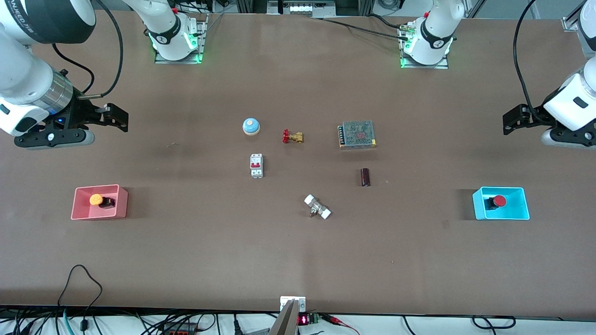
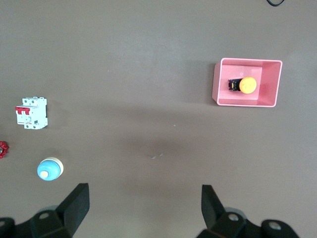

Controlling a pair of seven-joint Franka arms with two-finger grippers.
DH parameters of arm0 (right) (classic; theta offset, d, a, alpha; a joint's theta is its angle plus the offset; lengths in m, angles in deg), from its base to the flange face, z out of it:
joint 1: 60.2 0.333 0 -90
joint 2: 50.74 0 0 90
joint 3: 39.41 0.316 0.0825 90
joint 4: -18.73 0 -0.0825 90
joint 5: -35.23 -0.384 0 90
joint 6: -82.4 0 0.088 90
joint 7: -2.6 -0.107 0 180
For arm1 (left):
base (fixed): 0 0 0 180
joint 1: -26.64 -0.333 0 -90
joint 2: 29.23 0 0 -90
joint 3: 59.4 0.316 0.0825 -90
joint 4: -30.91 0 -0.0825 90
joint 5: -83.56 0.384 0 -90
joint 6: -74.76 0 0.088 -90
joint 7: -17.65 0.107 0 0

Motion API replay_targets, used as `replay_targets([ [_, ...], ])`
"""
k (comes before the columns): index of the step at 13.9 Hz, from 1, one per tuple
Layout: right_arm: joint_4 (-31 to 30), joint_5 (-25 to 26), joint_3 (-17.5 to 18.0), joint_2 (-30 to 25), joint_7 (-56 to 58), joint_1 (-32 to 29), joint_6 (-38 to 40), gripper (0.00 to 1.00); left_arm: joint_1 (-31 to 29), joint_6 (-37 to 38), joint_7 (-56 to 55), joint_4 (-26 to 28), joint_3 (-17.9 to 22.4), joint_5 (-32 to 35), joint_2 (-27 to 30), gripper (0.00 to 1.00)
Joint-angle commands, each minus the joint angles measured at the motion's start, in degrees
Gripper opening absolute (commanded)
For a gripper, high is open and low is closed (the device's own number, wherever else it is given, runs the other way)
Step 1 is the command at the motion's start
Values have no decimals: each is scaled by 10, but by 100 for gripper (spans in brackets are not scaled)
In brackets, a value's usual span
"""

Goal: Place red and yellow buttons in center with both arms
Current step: 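Lower the right gripper to the yellow button while the left gripper reaches the red button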

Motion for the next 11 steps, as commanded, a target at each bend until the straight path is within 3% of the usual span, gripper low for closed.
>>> replay_targets([
  [1, 13, 5, -1, 6, -13, 1, 13, 100, -1, 8, -6, 3, -1, 10, 11, 100],
  [6, 13, 2, -2, 7, -11, -3, 13, 100, -1, 7, -6, 3, -1, 10, 11, 100],
  [11, 11, 10, -1, 41, -9, -5, 6, 100, -1, 14, -7, 4, -1, 9, 10, 100],
])
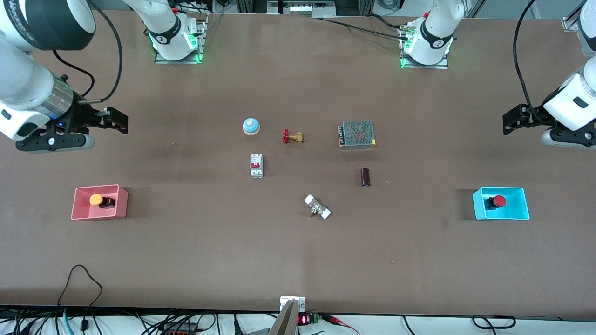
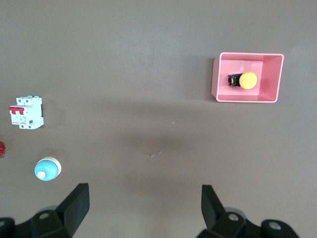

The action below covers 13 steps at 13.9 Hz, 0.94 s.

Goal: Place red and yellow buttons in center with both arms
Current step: 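Lower the right gripper to the yellow button while the left gripper reaches the red button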

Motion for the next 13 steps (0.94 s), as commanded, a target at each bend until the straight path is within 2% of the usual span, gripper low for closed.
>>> replay_targets([
  [1, 7, 17, 1, 33, -5, -6, -9, 100, -2, 10, -8, 4, 0, 9, 10, 100],
  [4, -46, 32, 1, 46, 28, -36, -110, 100, -2, 10, -8, 3, 1, 9, 6, 100],
  [6, -59, 38, 1, 60, 62, -57, -147, 100, -3, 10, -9, 2, 4, 7, -4, 100],
  [7, -65, 38, 1, 70, 82, -69, -169, 100, -3, 11, -10, -8, 5, 5, -24, 100],
  [11, -91, 39, 0, 105, 139, -108, -270, 100, -30, 19, -25, -115, 12, 1, -131, 100],
  [13, -91, 39, -12, 136, 183, -126, -325, 100, -39, 14, -26, -121, 14, 8, -162, 100],
])
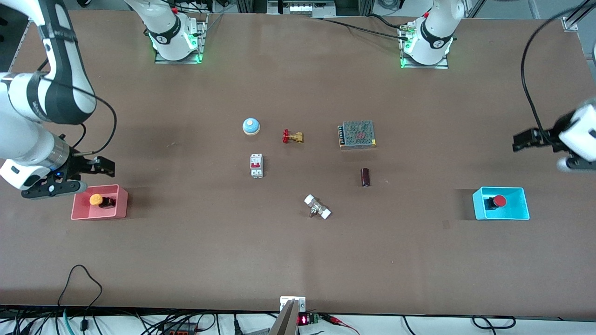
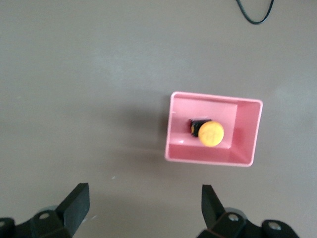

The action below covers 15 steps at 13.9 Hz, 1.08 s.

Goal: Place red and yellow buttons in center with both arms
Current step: 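Lower the right gripper to the yellow button while the left gripper reaches the red button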

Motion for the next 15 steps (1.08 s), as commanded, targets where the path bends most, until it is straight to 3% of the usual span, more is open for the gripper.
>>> replay_targets([
  [1, -3, 6, -8, 39, 60, -27, -72, 100, -16, 0, -25, -48, 0, 7, -73, 100],
  [8, 1, 2, -8, 107, 102, -53, -178, 100, -66, -177, -129, -43, 0, 2, -191, 100],
  [15, 1, -4, -8, 146, 123, -63, -214, 100, -61, -197, -215, -40, 1, 7, -219, 100],
])
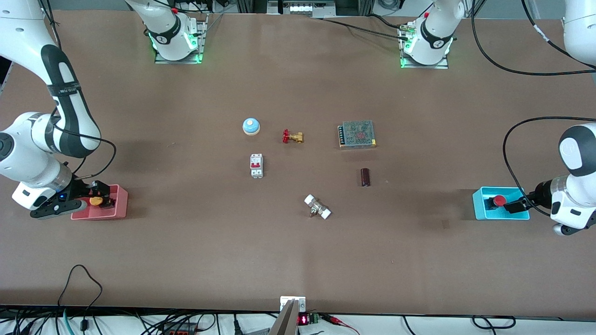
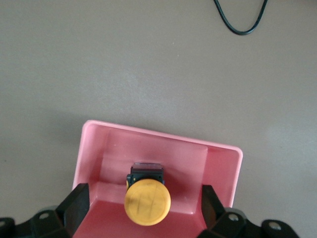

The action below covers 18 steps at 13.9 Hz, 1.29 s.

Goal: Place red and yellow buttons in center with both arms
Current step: 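Close the right gripper on the yellow button while the left gripper grasps the red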

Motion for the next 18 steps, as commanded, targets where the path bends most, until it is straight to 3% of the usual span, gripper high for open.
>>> replay_targets([
  [1, 4, -5, 5, 12, 14, -8, -8, 100, 1, 5, -19, -15, -2, 8, -9, 100],
  [11, 4, -5, 6, 24, 15, -10, -10, 99, 0, -36, -31, 10, -1, 8, -48, 97],
  [16, 5, -5, 6, 25, 28, -10, -9, 69, -4, -81, -30, 31, 6, 9, -58, 97],
  [18, 5, -5, 5, 24, 28, -10, -9, 63, -5, -81, -30, 35, 7, 9, -58, 94],
])
